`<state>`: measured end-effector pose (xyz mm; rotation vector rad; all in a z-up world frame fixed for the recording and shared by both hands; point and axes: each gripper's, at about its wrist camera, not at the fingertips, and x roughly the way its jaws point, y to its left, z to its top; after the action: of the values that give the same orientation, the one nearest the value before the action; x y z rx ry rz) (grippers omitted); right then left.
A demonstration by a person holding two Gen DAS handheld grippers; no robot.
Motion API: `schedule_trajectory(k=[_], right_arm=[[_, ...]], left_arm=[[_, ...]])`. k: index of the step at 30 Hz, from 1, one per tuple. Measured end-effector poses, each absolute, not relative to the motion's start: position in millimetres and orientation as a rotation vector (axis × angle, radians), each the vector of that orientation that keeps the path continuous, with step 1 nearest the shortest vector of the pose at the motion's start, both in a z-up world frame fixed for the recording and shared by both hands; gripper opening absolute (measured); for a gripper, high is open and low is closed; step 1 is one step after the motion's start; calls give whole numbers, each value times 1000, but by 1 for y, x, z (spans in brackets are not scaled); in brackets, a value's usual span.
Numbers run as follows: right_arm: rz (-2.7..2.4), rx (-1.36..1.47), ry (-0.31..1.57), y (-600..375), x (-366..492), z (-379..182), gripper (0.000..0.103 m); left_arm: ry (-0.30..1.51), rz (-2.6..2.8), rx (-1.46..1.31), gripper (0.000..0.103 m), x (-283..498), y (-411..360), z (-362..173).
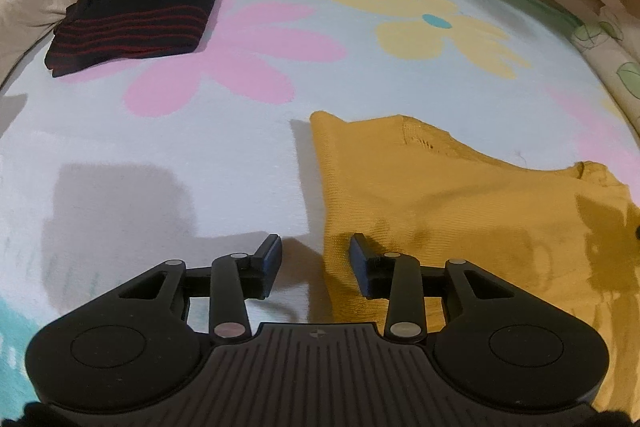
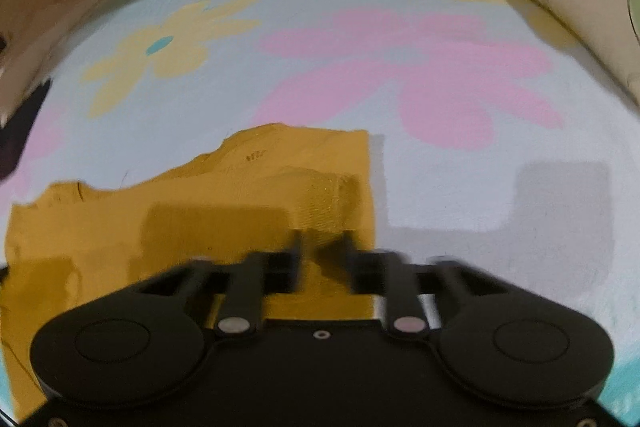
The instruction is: Fold small clothes
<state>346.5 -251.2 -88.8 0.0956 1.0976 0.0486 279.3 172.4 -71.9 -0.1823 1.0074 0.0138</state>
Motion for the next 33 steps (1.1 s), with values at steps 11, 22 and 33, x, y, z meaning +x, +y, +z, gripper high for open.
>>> schedule_trajectory(k=[11,22,33], right_arm=[[-45,94,1176,-277,343,-96,17],[-23,149,1144,-285,327,-74,49],[65,80,1169,-280,279,-47,78]], left_arm=[[1009,35,-167,46,278,173,-73],[1019,-5,-90,47,269,166,-62],[1029,-150,44,66,225,144,-39]])
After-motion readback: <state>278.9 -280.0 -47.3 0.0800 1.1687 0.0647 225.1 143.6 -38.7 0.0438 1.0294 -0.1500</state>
